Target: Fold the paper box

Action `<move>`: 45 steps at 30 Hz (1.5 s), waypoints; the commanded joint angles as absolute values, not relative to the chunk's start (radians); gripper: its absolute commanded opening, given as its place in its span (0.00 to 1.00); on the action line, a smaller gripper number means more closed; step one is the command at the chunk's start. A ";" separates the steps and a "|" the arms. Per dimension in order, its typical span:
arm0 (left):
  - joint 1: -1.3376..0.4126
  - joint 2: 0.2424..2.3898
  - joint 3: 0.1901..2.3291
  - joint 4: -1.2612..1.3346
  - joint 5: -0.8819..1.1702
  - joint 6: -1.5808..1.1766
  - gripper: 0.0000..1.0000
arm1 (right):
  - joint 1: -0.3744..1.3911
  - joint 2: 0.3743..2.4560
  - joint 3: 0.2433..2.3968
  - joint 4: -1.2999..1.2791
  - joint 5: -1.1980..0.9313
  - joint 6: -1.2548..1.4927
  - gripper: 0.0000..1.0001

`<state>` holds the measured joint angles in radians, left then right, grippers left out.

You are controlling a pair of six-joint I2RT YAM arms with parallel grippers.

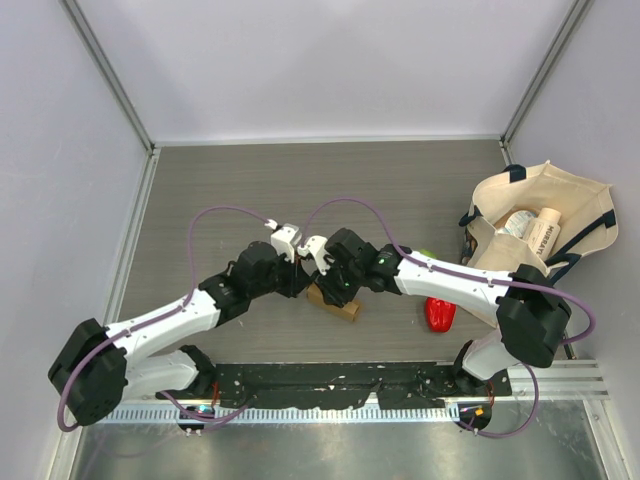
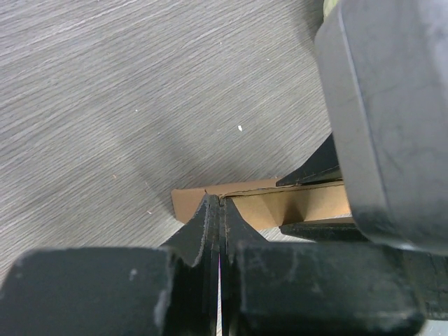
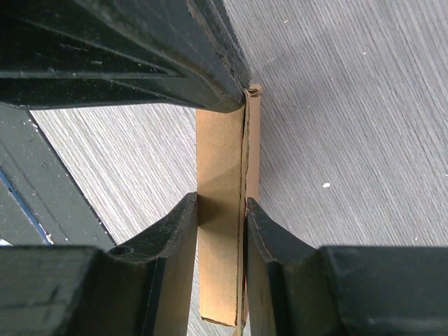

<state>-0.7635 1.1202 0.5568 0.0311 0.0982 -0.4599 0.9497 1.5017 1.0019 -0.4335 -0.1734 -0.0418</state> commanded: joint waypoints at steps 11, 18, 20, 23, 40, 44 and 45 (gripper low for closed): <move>-0.813 1.086 0.499 0.055 0.008 -0.482 0.00 | 0.954 1.500 0.953 -0.350 -0.051 0.020 0.25; -0.816 1.071 0.466 0.052 -0.040 -0.492 0.00 | 0.951 1.474 0.922 -0.324 -0.014 0.006 0.32; -0.821 1.080 0.465 0.049 -0.052 -0.491 0.00 | 0.948 1.474 0.919 -0.319 -0.017 0.009 0.35; -0.822 1.091 0.465 0.052 -0.049 -0.498 0.00 | 0.946 1.462 0.920 -0.318 -0.015 0.041 0.42; -0.831 1.108 0.469 0.058 -0.055 -0.502 0.00 | 0.925 1.203 0.913 -0.517 0.040 0.413 0.70; -0.831 1.106 0.494 0.023 -0.057 -0.495 0.00 | 0.927 1.143 0.885 -0.592 0.051 0.445 0.51; -0.830 1.101 0.495 0.020 -0.055 -0.497 0.00 | 0.928 1.128 0.871 -0.589 0.058 0.433 0.49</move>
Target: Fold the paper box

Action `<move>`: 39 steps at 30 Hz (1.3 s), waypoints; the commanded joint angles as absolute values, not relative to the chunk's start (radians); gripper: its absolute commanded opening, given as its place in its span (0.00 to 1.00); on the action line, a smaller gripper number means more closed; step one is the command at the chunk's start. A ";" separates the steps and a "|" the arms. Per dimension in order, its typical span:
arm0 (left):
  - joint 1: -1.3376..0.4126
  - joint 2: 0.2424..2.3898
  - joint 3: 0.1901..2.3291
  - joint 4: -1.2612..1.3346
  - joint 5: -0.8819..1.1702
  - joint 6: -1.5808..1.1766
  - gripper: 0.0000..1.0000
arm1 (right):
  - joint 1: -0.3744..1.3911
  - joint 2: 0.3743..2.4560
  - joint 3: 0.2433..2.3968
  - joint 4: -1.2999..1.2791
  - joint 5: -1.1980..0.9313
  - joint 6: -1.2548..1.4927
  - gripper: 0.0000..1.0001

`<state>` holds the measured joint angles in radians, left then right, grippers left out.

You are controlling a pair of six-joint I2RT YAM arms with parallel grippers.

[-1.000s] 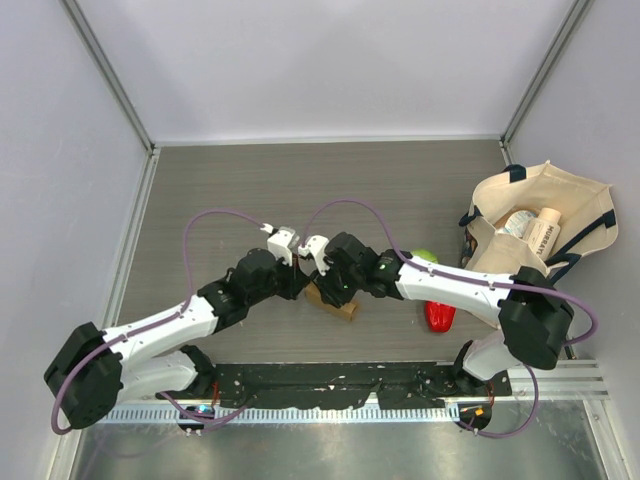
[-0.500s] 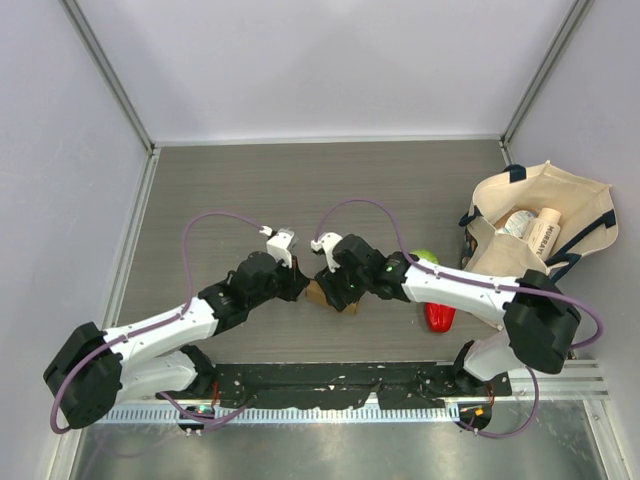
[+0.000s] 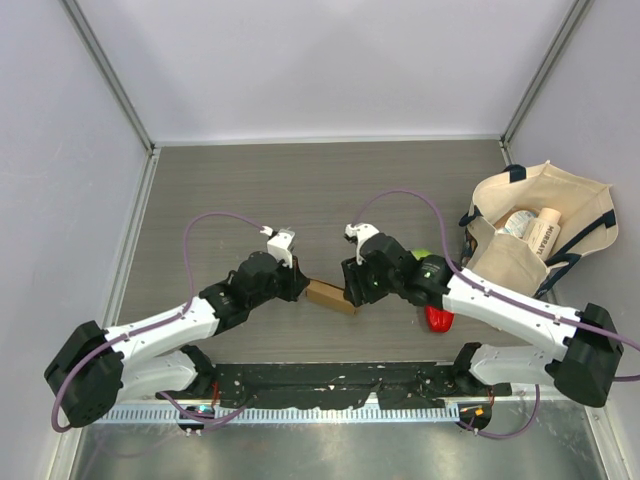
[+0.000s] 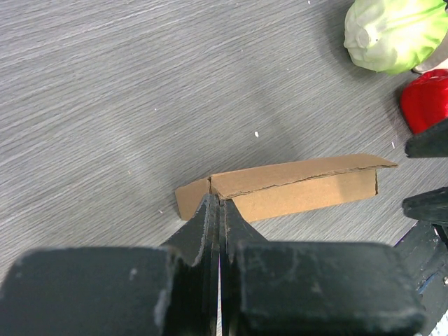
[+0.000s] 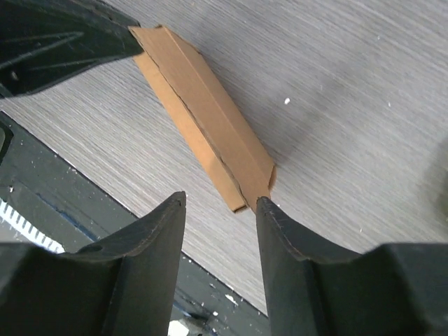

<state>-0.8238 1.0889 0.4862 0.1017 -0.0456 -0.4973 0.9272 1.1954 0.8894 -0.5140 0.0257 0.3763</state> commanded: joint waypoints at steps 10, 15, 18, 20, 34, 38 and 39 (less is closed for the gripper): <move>-0.831 1.101 0.514 0.008 -0.043 -0.492 0.00 | 0.928 1.025 0.752 -0.442 0.066 0.382 0.44; -0.831 1.100 0.509 0.008 -0.038 -0.494 0.00 | 0.928 1.063 0.753 -0.417 0.098 0.374 0.43; -0.831 1.094 0.508 0.003 -0.031 -0.495 0.00 | 0.927 1.075 0.747 -0.393 0.083 0.367 0.43; -0.833 1.088 0.509 0.003 -0.031 -0.495 0.00 | 0.923 1.095 0.749 -0.390 0.078 0.361 0.42; -0.834 1.078 0.503 -0.017 -0.037 -0.492 0.00 | 0.870 1.100 0.715 -0.361 0.043 0.360 0.30; -0.833 1.077 0.500 -0.015 -0.038 -0.497 0.00 | 0.870 1.092 0.712 -0.350 0.040 0.362 0.26; -0.834 1.077 0.500 -0.014 -0.038 -0.497 0.00 | 0.870 1.086 0.710 -0.345 0.037 0.365 0.24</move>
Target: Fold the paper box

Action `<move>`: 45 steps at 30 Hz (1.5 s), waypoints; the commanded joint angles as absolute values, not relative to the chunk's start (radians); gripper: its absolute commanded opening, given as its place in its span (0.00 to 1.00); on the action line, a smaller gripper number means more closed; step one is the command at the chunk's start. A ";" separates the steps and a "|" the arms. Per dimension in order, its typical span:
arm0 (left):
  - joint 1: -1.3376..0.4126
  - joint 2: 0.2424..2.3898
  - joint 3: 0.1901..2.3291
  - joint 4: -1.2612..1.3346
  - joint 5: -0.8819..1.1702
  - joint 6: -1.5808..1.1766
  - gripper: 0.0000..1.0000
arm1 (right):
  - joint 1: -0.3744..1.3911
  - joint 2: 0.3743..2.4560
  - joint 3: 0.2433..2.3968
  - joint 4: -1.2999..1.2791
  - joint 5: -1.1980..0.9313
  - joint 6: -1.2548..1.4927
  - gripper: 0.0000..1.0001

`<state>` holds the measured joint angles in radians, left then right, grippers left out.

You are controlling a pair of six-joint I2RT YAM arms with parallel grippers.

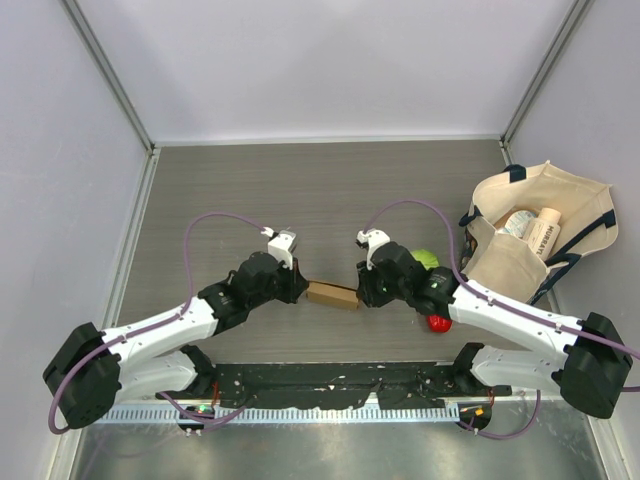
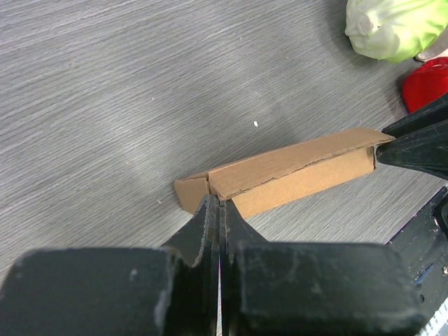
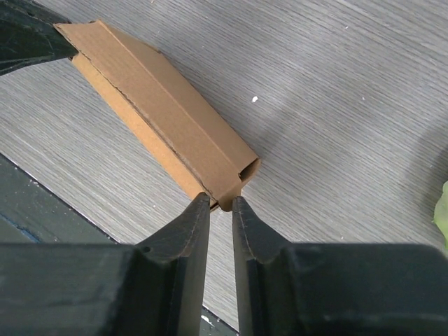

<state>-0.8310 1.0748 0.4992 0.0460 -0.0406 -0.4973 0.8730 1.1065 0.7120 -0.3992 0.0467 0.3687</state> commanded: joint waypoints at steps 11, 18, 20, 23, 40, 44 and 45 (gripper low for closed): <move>-0.836 1.083 0.503 -0.014 -0.038 -0.500 0.00 | 0.870 1.089 0.750 -0.359 0.012 0.434 0.01; -0.838 1.089 0.503 -0.012 -0.040 -0.502 0.00 | 0.867 1.124 0.798 -0.364 -0.037 0.560 0.00; -0.839 1.094 0.503 -0.012 -0.038 -0.503 0.00 | 0.865 1.131 0.814 -0.377 -0.043 0.578 0.00; -0.841 1.095 0.502 -0.009 -0.040 -0.505 0.00 | 0.854 1.140 0.838 -0.387 -0.064 0.606 0.00; -0.847 1.086 0.489 -0.005 -0.046 -0.511 0.00 | 0.778 1.144 0.767 -0.435 -0.140 0.605 0.00; -0.848 1.085 0.473 0.021 -0.049 -0.515 0.00 | 0.796 1.138 0.743 -0.451 -0.112 0.545 0.00; -0.848 1.088 0.469 0.026 -0.049 -0.518 0.00 | 0.801 1.125 0.735 -0.440 -0.107 0.537 0.01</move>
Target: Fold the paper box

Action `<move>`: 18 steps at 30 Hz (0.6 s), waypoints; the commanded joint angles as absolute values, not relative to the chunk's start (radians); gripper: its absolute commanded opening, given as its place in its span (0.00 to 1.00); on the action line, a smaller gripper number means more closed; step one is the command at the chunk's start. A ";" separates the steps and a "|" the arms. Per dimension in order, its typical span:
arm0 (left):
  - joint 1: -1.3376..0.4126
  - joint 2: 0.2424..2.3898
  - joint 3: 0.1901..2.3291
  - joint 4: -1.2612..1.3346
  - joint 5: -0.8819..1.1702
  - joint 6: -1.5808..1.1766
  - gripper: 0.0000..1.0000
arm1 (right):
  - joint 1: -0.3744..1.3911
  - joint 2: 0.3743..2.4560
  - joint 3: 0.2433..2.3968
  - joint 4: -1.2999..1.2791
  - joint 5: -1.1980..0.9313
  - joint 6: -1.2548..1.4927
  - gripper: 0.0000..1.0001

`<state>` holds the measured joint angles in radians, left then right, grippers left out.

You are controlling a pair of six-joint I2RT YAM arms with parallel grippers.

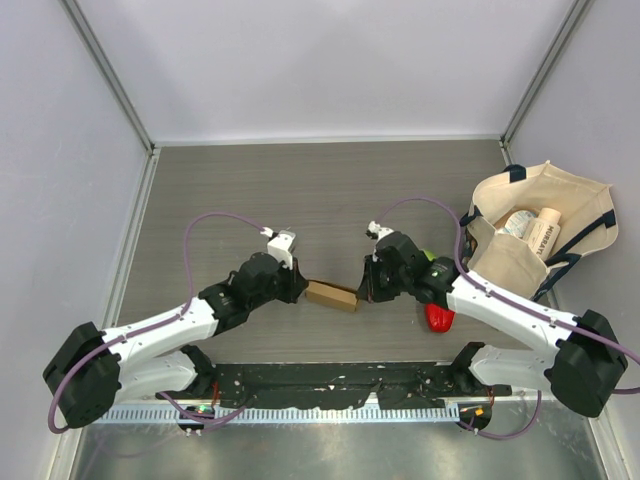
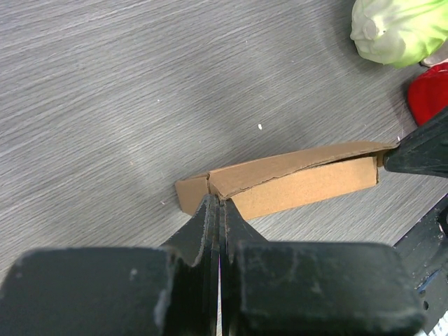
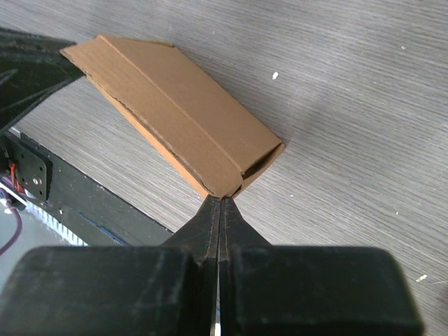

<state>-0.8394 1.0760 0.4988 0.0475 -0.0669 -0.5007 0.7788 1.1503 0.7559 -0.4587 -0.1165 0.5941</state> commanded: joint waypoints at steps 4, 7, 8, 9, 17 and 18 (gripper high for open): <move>-0.853 1.095 0.459 0.040 -0.054 -0.529 0.00 | 0.807 1.134 0.695 -0.379 -0.113 0.523 0.00; -0.856 1.095 0.460 0.037 -0.063 -0.528 0.00 | 0.808 1.152 0.670 -0.330 -0.150 0.551 0.01; -0.856 1.092 0.460 0.035 -0.066 -0.528 0.00 | 0.808 1.152 0.666 -0.328 -0.135 0.555 0.01; -0.857 1.091 0.460 0.032 -0.072 -0.528 0.00 | 0.808 1.152 0.667 -0.331 -0.127 0.560 0.02; -0.859 1.086 0.457 0.025 -0.080 -0.526 0.00 | 0.781 0.997 0.701 -0.434 -0.138 0.721 0.48; -0.859 1.086 0.459 0.025 -0.080 -0.526 0.00 | 0.766 0.982 0.701 -0.475 -0.111 0.811 0.55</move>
